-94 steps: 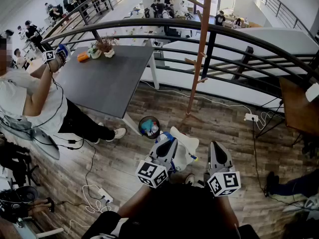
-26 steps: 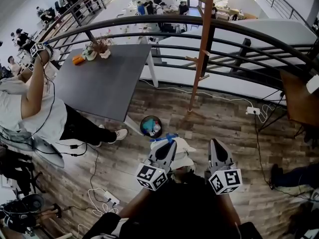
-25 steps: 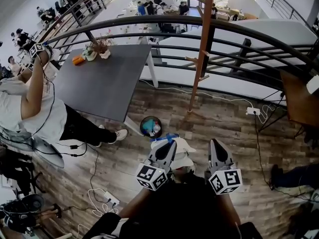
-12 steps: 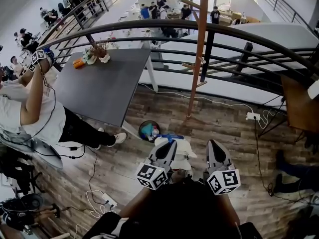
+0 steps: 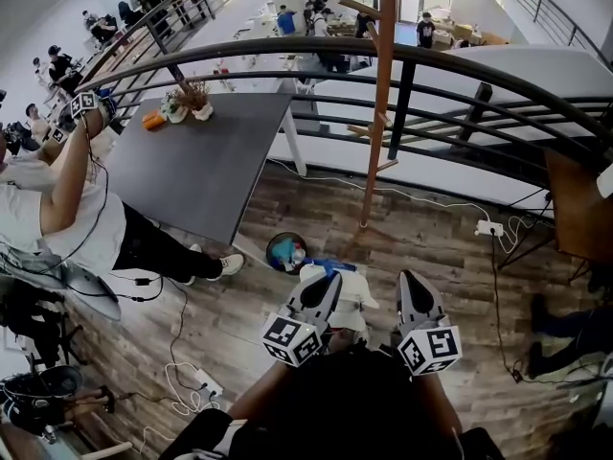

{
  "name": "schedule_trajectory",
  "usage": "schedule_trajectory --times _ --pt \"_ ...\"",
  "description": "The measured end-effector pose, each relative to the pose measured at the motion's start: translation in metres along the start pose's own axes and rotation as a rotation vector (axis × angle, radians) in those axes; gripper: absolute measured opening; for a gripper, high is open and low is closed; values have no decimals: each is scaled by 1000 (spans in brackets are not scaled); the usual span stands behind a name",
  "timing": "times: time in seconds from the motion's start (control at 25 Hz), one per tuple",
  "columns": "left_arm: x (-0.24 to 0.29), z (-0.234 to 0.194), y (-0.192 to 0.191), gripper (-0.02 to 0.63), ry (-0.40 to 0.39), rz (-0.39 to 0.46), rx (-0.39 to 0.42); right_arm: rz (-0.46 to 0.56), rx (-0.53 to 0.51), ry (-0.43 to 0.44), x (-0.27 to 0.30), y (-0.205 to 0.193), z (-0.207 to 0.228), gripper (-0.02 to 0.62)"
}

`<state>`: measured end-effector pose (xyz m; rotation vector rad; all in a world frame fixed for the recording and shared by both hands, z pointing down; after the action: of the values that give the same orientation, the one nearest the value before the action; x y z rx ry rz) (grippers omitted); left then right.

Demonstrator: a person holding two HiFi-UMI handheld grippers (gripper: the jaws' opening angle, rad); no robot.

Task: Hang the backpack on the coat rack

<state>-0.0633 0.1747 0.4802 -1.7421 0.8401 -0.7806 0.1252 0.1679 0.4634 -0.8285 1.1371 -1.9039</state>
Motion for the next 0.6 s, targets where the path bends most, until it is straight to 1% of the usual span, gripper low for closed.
schedule_trajectory --times 0.28,0.6 --pt "8 7 5 14 12 15 8 -17 3 32 6 4 5 12" --pt "19 11 8 14 51 32 1 -27 -3 76 12 13 15 12"
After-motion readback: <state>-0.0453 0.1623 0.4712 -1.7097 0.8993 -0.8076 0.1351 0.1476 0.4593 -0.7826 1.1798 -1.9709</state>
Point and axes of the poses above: the fingertips, and each gripper's own axes: x forward along the fingers, z to its right, y out of its top, the point moved 5 cm from there along -x, backward along the fingers, and after that the axes turned 5 degrees about x, right-handed, at the moved point
